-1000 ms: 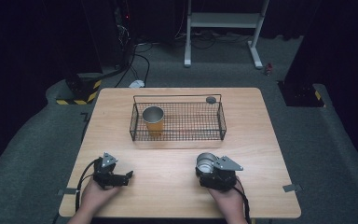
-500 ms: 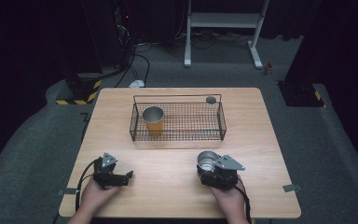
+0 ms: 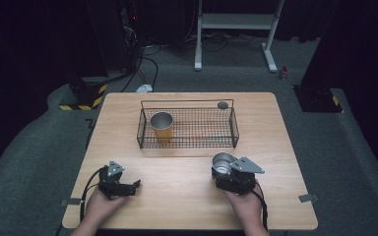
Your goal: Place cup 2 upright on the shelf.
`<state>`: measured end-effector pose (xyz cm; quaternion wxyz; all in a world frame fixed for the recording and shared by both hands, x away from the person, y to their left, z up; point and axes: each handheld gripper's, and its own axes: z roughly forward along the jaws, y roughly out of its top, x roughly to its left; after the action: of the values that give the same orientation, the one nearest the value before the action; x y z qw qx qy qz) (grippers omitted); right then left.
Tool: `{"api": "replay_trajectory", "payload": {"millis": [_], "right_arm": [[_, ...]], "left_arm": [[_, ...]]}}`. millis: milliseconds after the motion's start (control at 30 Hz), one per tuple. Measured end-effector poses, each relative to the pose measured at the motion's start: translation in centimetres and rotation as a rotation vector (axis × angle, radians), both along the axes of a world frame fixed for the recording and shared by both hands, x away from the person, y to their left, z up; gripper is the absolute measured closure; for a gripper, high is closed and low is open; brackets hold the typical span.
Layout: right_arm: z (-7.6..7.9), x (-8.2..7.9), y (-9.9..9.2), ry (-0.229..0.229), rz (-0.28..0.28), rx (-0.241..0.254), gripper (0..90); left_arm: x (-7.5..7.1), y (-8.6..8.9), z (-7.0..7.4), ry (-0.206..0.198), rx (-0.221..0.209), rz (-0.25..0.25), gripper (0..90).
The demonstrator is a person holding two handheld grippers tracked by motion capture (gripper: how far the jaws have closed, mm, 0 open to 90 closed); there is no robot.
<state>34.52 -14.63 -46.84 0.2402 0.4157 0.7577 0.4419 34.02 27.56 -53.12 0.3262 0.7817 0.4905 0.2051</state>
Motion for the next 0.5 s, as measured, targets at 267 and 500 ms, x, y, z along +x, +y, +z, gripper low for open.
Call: {"api": "replay_trajectory", "payload": {"millis": [267, 500], "right_arm": [[0.9, 0.1, -0.1, -0.002, -0.016, 0.015, 18.7], [1.4, 0.1, -0.2, -0.003, -0.032, 0.015, 18.7]], "left_arm": [[0.0, 0.0, 0.0, 0.001, -0.001, 0.002, 0.2], [0.0, 0.0, 0.0, 0.001, -0.001, 0.003, 0.2]]}}
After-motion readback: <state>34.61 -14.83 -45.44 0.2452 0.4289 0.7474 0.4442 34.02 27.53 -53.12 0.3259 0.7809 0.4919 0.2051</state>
